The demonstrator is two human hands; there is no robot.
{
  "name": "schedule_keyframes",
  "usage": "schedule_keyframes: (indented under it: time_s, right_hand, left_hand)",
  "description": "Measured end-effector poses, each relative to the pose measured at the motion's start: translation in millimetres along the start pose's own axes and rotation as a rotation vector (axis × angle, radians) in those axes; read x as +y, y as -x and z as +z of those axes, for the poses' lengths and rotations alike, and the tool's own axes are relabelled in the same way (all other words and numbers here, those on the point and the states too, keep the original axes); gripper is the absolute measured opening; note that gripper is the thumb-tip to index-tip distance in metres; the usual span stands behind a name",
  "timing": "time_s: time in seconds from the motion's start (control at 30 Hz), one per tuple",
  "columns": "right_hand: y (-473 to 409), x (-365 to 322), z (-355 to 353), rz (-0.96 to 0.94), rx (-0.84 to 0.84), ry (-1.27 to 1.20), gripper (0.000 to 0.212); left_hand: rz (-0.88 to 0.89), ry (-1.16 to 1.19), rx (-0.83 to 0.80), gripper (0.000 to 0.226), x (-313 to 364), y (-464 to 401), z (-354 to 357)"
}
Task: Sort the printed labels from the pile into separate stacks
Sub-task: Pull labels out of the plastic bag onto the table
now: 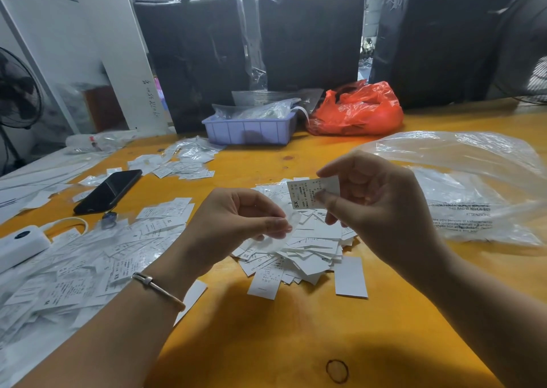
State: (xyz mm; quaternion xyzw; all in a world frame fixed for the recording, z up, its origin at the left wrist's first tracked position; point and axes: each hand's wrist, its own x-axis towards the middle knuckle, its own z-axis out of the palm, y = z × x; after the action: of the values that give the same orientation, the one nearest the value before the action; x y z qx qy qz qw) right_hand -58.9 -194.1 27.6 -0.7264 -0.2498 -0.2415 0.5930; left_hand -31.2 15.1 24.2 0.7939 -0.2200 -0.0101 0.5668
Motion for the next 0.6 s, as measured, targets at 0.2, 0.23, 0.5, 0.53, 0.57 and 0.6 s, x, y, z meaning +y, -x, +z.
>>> schedule_keyframes:
  time_s: [0.2, 0.23, 0.5, 0.53, 0.57, 0.6]
  right_hand:
    - [0.0, -1.4, 0.6, 0.005, 0.011, -0.033, 0.02]
    - [-0.2, -2.4, -0.4, -0.004, 0.017, -0.045, 0.02]
    - [1.2, 0.5, 1.1, 0.021, -0.002, 0.042, 0.02]
    - [1.3, 1.7, 0.9, 0.024, 0.005, 0.06, 0.02]
    - [1.5, 2.6, 0.5, 0.025, 0.013, 0.074, 0.02]
    - [1.5, 3.3, 0.3, 0.025, 0.018, 0.087, 0.021]
  left_hand:
    - [-0.005, -0.008, 0.004, 0.025, 0.7, 0.7, 0.1]
    - [-0.006, -0.014, 0.003, 0.025, 0.8, 0.7, 0.1]
    - [-0.017, -0.028, 0.009, 0.029, 0.9, 0.1, 1.0]
    - [-0.016, -0.029, 0.007, 0.029, 0.9, 0.2, 1.0]
    - [-0.017, -0.029, 0.007, 0.029, 1.0, 0.2, 1.1]
    - [-0.018, -0.027, 0.006, 0.029, 1.0, 0.3, 1.2]
